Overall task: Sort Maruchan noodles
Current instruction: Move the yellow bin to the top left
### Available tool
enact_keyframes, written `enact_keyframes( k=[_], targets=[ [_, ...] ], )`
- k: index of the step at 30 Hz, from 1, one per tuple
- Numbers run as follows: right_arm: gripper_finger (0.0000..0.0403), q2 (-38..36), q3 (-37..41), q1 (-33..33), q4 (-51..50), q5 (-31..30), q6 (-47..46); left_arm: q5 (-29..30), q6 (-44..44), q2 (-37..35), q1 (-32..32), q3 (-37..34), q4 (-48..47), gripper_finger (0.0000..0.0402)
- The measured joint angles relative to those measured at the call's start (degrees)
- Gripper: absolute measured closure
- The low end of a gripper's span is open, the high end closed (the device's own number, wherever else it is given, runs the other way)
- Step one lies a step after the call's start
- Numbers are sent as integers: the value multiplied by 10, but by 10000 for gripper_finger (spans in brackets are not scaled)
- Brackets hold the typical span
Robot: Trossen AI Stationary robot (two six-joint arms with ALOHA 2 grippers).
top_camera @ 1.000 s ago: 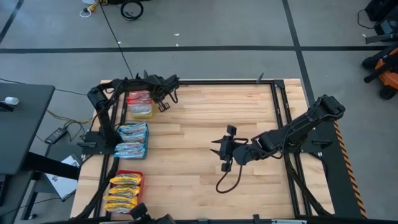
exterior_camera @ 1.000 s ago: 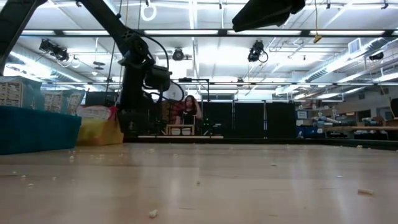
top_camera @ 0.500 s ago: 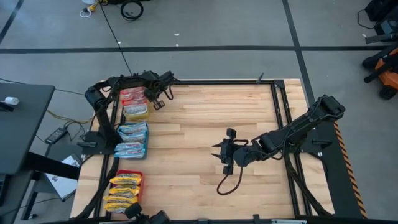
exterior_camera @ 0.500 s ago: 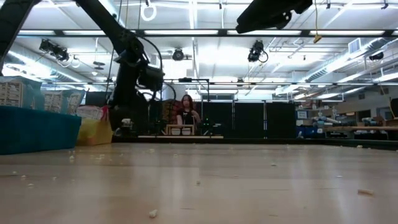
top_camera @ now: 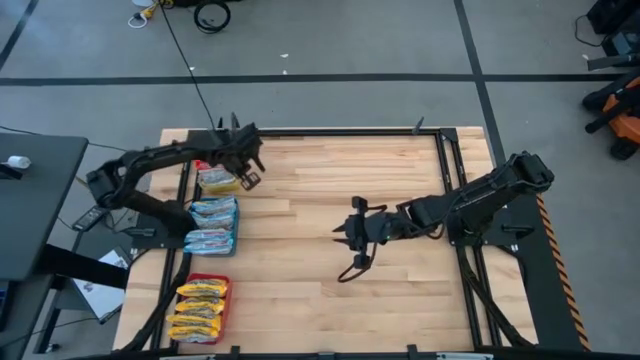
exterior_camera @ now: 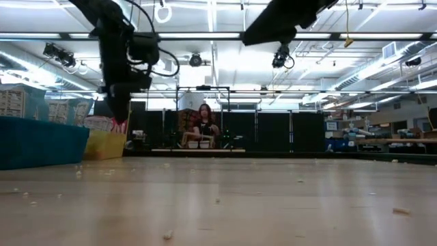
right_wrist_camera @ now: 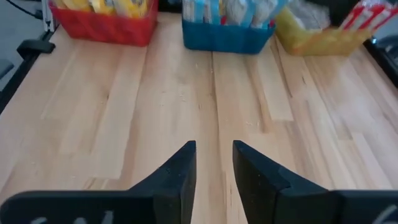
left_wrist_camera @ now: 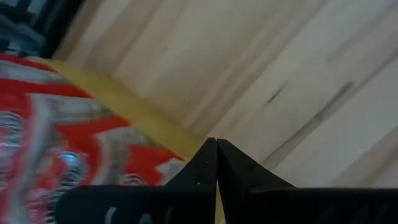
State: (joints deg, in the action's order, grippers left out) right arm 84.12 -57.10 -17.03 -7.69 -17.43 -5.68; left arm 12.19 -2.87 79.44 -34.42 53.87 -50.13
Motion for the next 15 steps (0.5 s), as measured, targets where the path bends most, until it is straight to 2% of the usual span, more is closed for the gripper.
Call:
enact_keyframes(
  k=[6,9,15],
  targets=[
    [313,0,0,8,45,3,15,18,-8,18,64,-48,115,393],
    [327,0,0,12,45,5,22,69,-20,36,74,-48,111,393],
    [362,0,0,14,38,9,37,104,-42,71,63,-48,60,393]
  ],
)
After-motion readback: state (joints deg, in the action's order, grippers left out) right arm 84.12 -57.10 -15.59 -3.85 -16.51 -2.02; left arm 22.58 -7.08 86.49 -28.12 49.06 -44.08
